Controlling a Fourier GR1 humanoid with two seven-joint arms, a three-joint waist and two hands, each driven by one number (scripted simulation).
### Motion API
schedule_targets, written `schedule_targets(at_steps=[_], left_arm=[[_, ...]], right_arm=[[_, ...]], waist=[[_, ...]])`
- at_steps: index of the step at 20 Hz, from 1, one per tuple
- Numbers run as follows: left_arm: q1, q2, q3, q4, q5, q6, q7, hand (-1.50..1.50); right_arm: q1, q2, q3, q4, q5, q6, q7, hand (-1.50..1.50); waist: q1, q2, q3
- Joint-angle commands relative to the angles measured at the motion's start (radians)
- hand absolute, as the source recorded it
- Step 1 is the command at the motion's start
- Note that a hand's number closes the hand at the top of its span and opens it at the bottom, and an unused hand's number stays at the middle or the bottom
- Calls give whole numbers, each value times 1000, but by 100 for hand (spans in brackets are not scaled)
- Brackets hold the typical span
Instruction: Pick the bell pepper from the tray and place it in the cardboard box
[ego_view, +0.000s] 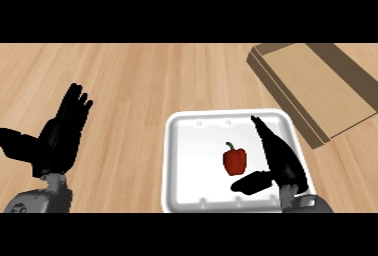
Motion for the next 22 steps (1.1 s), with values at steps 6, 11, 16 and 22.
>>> schedule_targets(at_steps=[6,11,16,22], left_arm=[[-7,-36,19,15,-27,-13,-5,0],[22,-36,25,-46,-31,-28,39,0],[53,-28,58,-23,-10,-79,-23,0],[-48,-42,68,45,-38,-51,-13,0]], right_arm=[[-45,54,-65,104,50,26,-47,-150],[-17,48,-87,118,53,43,-117,-150],[-30,107,-72,216,101,-10,-128,-150],[-36,113,-102,259,100,2,-178,-150]], waist=[[1,0,0],[1,0,0],[2,0,0],[0,0,0]])
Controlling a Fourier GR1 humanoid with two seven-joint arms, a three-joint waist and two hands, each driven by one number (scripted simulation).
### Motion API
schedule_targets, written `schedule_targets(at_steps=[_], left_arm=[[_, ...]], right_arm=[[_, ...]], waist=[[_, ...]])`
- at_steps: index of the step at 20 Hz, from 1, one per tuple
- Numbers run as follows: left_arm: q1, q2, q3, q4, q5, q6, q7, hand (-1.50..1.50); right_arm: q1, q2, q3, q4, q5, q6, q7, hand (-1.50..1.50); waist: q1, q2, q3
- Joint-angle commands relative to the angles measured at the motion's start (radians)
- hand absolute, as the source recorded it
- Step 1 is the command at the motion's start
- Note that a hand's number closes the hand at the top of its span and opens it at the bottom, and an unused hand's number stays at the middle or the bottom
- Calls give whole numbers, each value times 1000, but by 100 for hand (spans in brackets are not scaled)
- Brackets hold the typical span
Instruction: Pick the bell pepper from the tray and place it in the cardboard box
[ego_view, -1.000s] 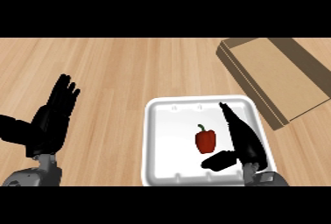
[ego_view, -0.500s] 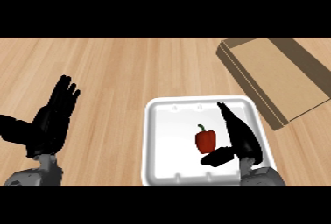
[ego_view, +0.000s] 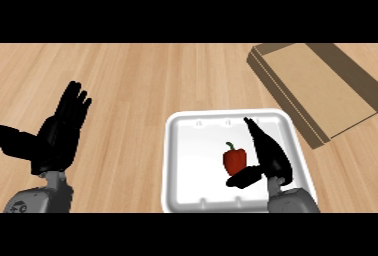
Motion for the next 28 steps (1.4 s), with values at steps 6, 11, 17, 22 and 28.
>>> schedule_targets(at_steps=[6,11,17,22,28], left_arm=[[20,5,20,3,4,-36,-2,0],[88,-18,-7,-121,-2,-25,64,0],[68,-14,25,-12,-1,-46,-31,0],[22,-30,14,3,-13,-27,-16,0],[2,-26,-4,6,-6,-47,6,0]], right_arm=[[29,11,-9,126,40,-64,-124,-150],[41,35,41,49,61,-46,-36,-150],[-1,23,84,90,152,-58,-82,150],[-92,-11,0,196,165,-101,-182,150],[-257,33,322,250,332,62,-224,150]], waist=[[1,1,0],[1,-1,0],[2,0,0],[3,1,0],[45,6,0]])
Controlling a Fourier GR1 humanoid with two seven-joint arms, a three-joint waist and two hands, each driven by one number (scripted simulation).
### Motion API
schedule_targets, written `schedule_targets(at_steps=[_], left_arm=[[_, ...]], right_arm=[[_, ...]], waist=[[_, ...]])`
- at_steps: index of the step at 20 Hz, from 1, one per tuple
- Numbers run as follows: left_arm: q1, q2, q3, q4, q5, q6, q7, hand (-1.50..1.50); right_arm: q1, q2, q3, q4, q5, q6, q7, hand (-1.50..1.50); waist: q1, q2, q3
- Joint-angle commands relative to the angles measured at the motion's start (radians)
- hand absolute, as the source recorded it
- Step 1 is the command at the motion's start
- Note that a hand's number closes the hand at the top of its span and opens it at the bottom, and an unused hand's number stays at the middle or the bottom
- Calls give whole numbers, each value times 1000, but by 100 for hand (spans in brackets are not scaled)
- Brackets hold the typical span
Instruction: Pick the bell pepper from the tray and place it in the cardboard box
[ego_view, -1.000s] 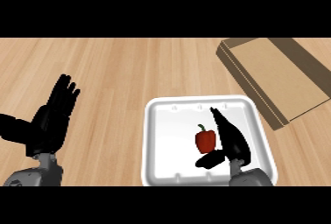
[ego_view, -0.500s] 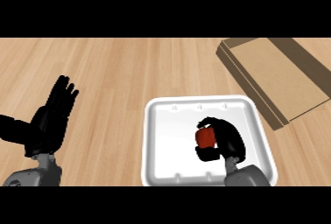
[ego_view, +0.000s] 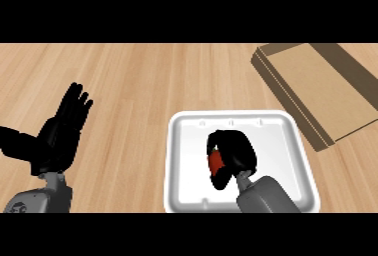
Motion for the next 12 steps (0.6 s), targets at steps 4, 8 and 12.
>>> schedule_targets(at_steps=[4,8,12], left_arm=[[-8,-31,-20,46,-40,26,-56,0],[25,-21,-6,9,-5,4,-23,0],[-15,-20,-1,60,-38,30,-34,0]], right_arm=[[-208,14,147,155,52,-42,-109,150],[-285,14,139,130,83,-60,-113,150],[-207,14,253,-118,155,35,-45,150]], waist=[[-6,1,1],[-12,-2,0],[-30,-5,0]])
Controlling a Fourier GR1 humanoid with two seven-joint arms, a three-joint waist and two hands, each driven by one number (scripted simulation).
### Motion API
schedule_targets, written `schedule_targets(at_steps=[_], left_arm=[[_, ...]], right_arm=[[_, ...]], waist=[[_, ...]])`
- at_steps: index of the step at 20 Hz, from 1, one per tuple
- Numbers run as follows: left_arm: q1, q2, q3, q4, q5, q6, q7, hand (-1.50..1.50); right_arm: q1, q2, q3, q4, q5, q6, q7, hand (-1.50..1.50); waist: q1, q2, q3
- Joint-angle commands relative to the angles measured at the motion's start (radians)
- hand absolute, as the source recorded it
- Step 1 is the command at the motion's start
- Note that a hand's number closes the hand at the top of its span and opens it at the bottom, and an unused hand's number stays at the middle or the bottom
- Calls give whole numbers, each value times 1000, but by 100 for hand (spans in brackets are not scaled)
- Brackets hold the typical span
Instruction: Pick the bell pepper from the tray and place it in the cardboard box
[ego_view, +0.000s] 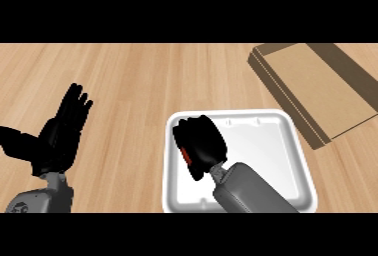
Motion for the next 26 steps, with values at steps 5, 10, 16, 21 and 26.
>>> schedule_targets(at_steps=[5,10,16,21,26], left_arm=[[34,6,-7,-79,2,2,52,0],[51,-23,-13,-52,0,5,-10,0],[42,15,26,-44,25,-23,-4,0],[39,0,-3,7,-3,-31,-40,0],[-7,-6,-3,-9,-21,10,8,0]], right_arm=[[-67,2,-52,-270,-36,75,106,150],[-89,2,-155,-351,-13,-28,258,150],[-136,-72,-368,-385,-12,-25,272,150],[-209,-70,-463,-331,-24,27,296,150],[-275,-176,-620,-123,-95,-14,147,150]], waist=[[-5,-4,0],[-9,-4,0],[-6,0,0],[-3,1,0],[2,3,0]])
